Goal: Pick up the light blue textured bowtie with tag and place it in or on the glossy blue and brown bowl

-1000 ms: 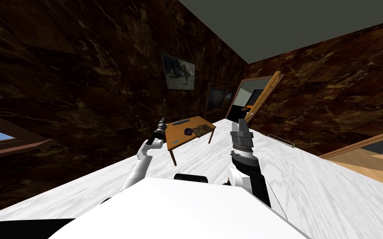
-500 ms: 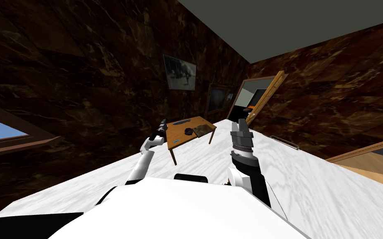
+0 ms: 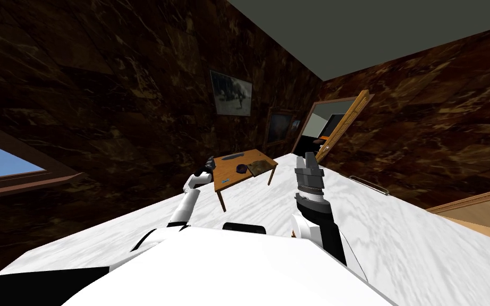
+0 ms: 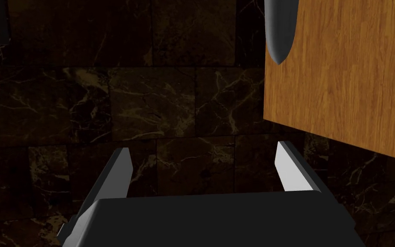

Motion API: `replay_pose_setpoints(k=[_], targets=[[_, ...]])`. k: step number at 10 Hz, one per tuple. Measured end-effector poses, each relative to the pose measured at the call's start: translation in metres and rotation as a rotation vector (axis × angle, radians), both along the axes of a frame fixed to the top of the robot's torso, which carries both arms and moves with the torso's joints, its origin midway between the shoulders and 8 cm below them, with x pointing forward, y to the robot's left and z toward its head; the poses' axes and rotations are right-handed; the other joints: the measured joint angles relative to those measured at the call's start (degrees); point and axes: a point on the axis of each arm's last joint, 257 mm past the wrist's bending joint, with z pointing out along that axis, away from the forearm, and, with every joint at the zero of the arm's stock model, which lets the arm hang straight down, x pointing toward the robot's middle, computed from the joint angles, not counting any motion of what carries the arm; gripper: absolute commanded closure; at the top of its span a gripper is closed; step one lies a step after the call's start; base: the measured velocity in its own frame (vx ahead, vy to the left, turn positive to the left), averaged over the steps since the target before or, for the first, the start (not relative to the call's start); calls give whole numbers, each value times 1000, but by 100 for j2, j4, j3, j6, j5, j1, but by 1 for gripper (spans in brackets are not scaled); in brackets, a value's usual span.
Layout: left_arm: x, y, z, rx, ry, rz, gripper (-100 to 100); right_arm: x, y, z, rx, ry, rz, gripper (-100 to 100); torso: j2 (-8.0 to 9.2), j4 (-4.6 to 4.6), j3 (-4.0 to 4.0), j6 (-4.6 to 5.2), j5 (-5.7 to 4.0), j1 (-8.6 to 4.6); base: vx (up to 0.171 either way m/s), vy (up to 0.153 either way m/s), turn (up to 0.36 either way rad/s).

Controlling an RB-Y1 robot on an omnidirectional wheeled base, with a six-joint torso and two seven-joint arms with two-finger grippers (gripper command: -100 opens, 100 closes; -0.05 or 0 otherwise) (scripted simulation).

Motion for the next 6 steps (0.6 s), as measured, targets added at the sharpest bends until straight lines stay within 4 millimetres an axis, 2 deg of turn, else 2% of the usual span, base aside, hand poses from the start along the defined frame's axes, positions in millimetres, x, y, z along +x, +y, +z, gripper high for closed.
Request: replay_pose_setpoints(k=[3, 6], targets=[[8, 3, -39, -41, 120, 13, -100, 0, 0, 0, 0, 0, 0, 0, -8, -1, -4, 0, 0, 1, 39, -21, 34], [6, 1, -80, -76, 254, 22, -100, 0, 0, 0, 0, 0, 0, 0, -8, -2, -5, 1, 0, -3, 52, -29, 34]])
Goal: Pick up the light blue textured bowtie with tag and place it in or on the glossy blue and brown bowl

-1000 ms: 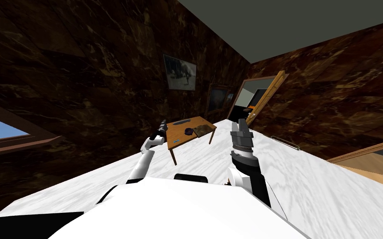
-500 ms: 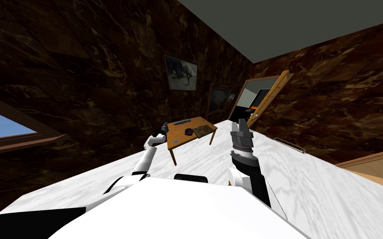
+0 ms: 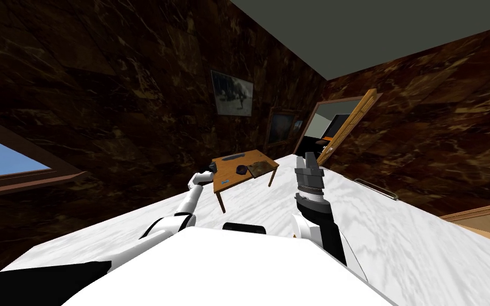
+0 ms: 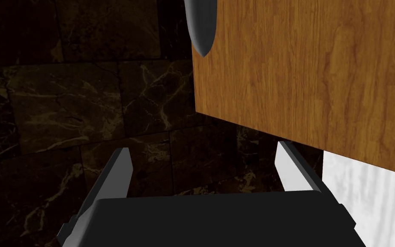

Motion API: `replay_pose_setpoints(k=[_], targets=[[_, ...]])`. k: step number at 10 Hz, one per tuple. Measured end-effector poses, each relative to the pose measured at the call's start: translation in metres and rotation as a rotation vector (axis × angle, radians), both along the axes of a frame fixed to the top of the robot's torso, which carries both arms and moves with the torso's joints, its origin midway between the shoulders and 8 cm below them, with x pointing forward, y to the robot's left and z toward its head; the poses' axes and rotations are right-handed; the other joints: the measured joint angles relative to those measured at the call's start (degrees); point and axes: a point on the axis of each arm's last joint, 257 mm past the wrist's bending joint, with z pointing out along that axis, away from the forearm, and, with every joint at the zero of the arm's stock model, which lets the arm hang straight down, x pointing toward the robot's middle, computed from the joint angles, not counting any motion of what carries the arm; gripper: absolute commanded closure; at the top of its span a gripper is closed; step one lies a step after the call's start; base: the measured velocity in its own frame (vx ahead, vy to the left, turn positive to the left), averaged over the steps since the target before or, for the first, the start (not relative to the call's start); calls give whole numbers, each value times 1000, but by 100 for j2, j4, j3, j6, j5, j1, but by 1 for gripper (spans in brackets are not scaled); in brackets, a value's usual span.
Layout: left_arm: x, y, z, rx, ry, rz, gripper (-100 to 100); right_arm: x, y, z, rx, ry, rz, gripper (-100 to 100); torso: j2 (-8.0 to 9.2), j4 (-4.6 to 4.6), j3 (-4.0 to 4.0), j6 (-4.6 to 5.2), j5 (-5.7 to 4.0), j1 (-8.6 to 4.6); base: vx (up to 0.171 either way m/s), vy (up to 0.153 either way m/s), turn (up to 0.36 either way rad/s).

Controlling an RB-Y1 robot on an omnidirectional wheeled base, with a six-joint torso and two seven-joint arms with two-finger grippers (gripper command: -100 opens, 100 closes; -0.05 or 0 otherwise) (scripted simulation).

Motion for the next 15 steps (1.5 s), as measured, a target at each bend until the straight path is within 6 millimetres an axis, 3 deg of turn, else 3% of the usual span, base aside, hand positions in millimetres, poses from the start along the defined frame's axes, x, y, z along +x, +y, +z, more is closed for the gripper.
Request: replay_pose_setpoints(k=[4, 9, 12, 15], targets=[[-15, -1, -61, -44, 183, 8, -100, 0, 0, 0, 0, 0, 0, 0, -10, -3, -6, 0, 1, 4, 60, -20, 21], [-39, -10, -110, -78, 366, 10, -100, 0, 0, 0, 0, 0, 0, 0, -13, -2, -7, 0, -1, -2, 72, -25, 28], [-69, -15, -149, -99, 507, 10, -100, 0, 0, 0, 0, 0, 0, 0, -17, -4, -10, -2, 1, 5, 84, -19, 23], [-85, -19, -165, -110, 594, 7, -100, 0, 0, 0, 0, 0, 0, 0, -5, 0, -2, -1, 1, 8, 55, -13, 11]])
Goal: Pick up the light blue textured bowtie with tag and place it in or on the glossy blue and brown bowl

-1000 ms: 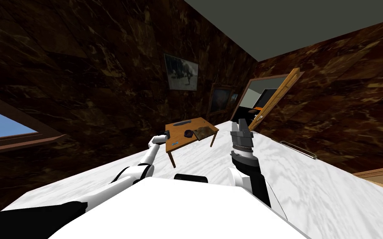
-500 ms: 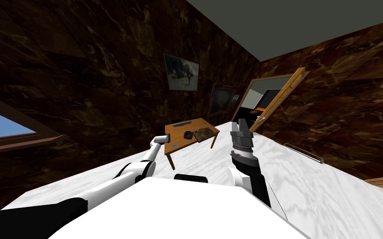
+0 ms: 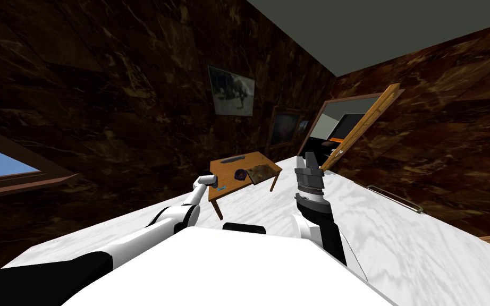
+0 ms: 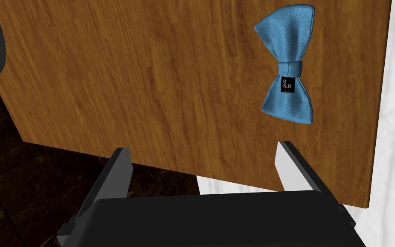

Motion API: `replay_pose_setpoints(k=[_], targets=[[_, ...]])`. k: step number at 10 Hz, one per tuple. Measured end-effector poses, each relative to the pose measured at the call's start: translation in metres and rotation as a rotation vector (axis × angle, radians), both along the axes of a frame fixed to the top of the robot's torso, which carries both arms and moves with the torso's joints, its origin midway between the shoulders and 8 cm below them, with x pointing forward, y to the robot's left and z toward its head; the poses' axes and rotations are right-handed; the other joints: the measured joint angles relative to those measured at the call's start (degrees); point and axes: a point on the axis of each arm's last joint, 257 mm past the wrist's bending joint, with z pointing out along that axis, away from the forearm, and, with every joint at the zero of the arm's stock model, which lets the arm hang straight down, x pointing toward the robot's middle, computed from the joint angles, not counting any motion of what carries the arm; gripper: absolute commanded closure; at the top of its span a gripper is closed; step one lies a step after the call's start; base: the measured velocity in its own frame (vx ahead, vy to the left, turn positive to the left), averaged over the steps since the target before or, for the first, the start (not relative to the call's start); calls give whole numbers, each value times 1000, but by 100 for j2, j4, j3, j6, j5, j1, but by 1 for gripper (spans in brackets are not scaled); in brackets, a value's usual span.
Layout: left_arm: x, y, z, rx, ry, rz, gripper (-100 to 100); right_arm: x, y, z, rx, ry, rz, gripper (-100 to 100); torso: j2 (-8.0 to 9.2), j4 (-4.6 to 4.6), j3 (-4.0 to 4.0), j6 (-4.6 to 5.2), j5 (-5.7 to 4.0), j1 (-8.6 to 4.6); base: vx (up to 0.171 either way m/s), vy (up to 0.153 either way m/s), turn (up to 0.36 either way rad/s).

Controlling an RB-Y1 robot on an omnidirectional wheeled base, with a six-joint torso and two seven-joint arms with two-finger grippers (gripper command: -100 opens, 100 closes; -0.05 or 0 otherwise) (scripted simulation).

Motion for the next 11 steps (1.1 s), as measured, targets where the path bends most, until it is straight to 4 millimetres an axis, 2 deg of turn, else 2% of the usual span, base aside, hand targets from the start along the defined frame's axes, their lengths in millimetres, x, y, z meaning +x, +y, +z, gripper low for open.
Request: replay_pose_setpoints(k=[2, 6, 8, 10, 11], targets=[[-10, -1, -10, -8, 48, 1, -100, 0, 0, 0, 0, 0, 0, 0, 9, 1, 4, 0, 0, 0, 47, -13, 10], [-43, -4, -37, -23, 184, -5, -100, 0, 0, 0, 0, 0, 0, 0, -5, -2, -4, 0, 0, -1, 80, -19, 17], [-71, -8, -52, -31, 268, -11, -100, 0, 0, 0, 0, 0, 0, 0, -13, -4, -8, -1, 0, 0, 104, -11, 21], [-68, -7, -49, -32, 285, -14, -100, 0, 0, 0, 0, 0, 0, 0, 2, -1, 0, 0, 0, 1, 22, -10, -5], [-73, -7, -54, -34, 302, -13, -100, 0, 0, 0, 0, 0, 0, 0, 18, 2, 8, 0, 1, 2, 29, -9, 16]])
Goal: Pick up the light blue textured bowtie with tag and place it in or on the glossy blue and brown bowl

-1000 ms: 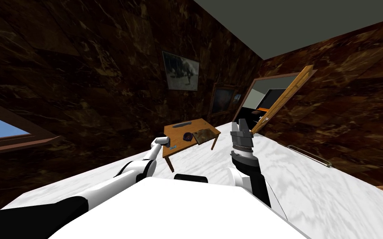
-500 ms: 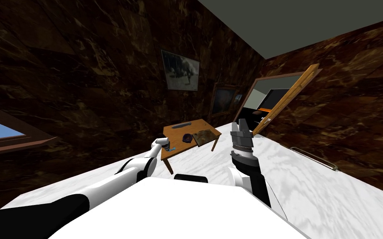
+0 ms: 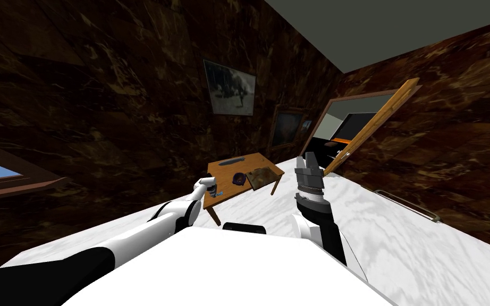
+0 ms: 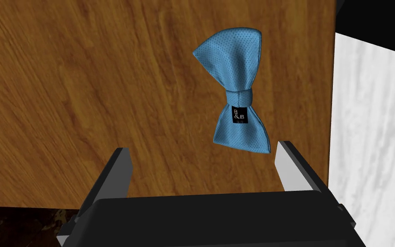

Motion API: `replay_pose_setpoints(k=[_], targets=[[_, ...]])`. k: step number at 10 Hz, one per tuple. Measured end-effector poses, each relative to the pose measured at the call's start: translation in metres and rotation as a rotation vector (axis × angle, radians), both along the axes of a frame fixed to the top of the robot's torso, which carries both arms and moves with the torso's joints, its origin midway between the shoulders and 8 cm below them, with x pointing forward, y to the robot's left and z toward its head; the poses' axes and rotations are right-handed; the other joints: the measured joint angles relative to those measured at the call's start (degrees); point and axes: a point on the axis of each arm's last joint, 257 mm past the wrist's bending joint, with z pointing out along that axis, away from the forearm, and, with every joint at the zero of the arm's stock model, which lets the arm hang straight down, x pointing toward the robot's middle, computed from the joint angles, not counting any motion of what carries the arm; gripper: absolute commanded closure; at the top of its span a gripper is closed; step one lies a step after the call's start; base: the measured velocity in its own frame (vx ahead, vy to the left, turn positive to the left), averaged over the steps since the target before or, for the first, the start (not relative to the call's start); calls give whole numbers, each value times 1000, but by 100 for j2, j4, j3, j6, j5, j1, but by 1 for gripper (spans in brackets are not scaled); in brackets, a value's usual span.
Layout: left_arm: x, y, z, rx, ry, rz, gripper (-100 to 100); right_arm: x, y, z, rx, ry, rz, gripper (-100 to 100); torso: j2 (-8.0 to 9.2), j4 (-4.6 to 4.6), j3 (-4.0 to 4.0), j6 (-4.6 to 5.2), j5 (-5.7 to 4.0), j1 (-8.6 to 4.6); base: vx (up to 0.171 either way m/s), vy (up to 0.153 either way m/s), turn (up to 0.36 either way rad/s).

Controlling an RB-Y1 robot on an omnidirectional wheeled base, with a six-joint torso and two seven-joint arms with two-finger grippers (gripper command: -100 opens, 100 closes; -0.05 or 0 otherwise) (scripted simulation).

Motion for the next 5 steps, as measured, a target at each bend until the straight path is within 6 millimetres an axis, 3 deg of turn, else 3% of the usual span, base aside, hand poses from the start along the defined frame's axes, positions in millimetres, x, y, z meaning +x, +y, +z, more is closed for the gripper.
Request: replay_pose_setpoints(k=[5], targets=[[-46, -3, -21, -15, 150, -7, -100, 0, 0, 0, 0, 0, 0, 0, -20, -3, -11, 1, -2, -7, 64, -17, 11]])
